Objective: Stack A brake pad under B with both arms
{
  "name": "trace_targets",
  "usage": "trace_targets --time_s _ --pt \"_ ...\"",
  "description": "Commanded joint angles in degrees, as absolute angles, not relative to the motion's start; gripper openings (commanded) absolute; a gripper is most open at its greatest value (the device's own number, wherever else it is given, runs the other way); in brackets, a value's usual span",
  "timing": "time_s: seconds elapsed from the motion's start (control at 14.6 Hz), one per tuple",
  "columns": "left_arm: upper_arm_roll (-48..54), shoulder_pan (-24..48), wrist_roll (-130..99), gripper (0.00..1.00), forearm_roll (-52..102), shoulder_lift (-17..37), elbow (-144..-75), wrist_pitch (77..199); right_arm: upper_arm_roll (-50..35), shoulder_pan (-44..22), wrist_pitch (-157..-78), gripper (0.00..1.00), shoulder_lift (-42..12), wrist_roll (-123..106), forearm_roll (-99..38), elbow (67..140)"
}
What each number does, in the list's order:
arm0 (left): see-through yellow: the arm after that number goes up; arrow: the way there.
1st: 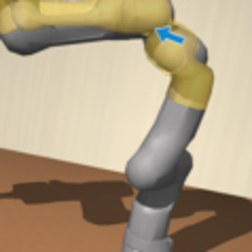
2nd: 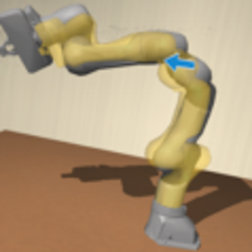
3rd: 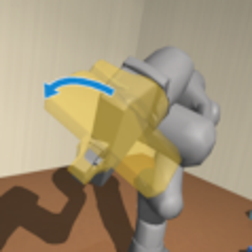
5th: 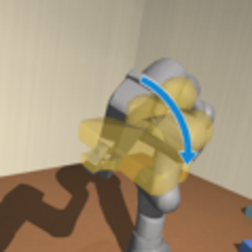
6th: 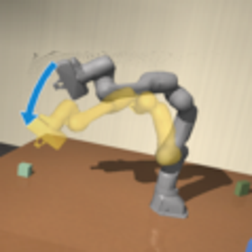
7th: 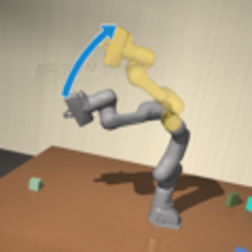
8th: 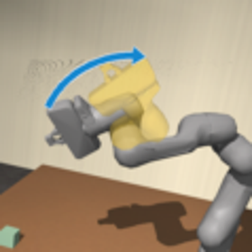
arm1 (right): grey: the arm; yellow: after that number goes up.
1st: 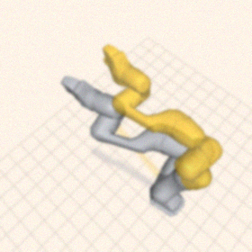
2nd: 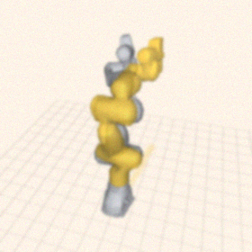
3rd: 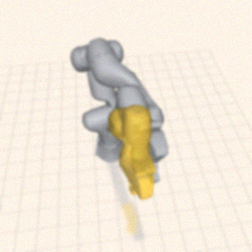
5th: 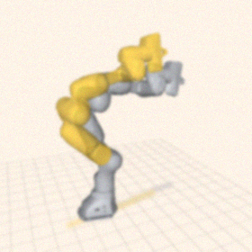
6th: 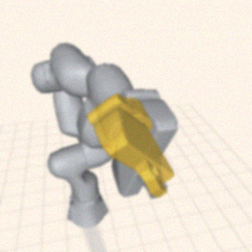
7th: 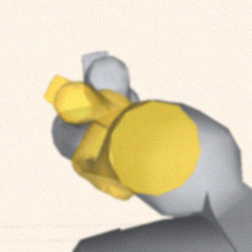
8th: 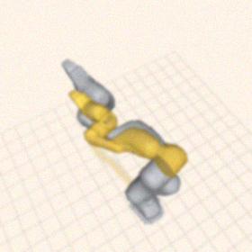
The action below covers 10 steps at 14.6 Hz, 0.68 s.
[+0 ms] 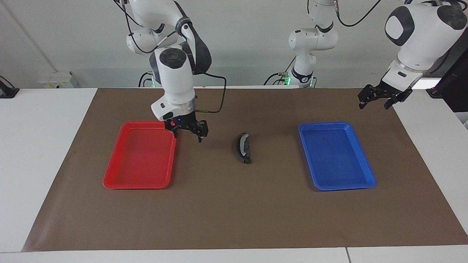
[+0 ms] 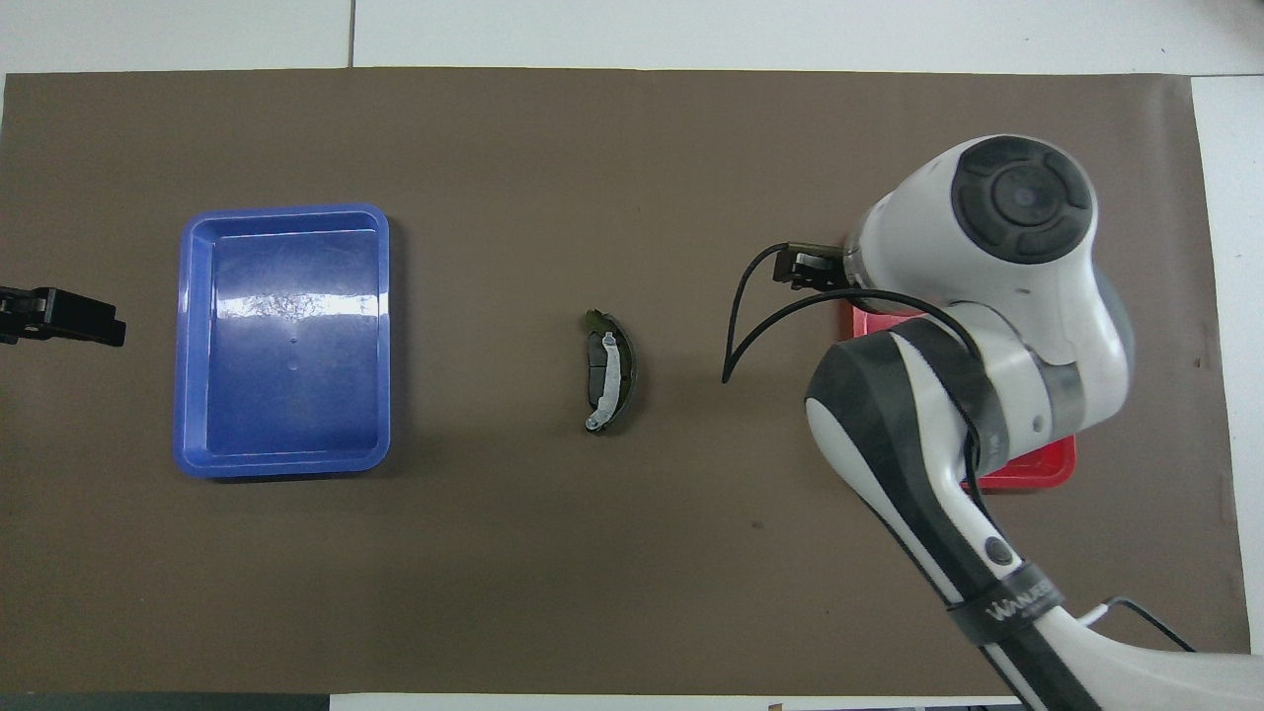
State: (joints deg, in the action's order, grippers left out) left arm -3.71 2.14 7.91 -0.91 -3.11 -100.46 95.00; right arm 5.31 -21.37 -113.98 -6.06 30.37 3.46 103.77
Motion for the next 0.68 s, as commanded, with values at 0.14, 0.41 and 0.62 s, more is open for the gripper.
trace_targets --time_s 0.14,0.41,0.62 --pt "-3.3 2.2 8.3 0.99 -1.4 -4.0 -101.1 95.8 4.4 -12.1 -107.2 0.99 0.9 19.6 4.1 105.3" --pt "-3.3 2.3 8.3 0.99 -1.4 -4.0 -101.1 95.5 4.4 -6.3 -98.1 0.99 5.1 12.5 3.3 105.3" --pt "-3.3 1.7 8.3 0.99 -1.4 -4.0 -101.1 95.5 4.5 -3.4 -94.1 0.99 5.7 7.3 3.3 102.3"
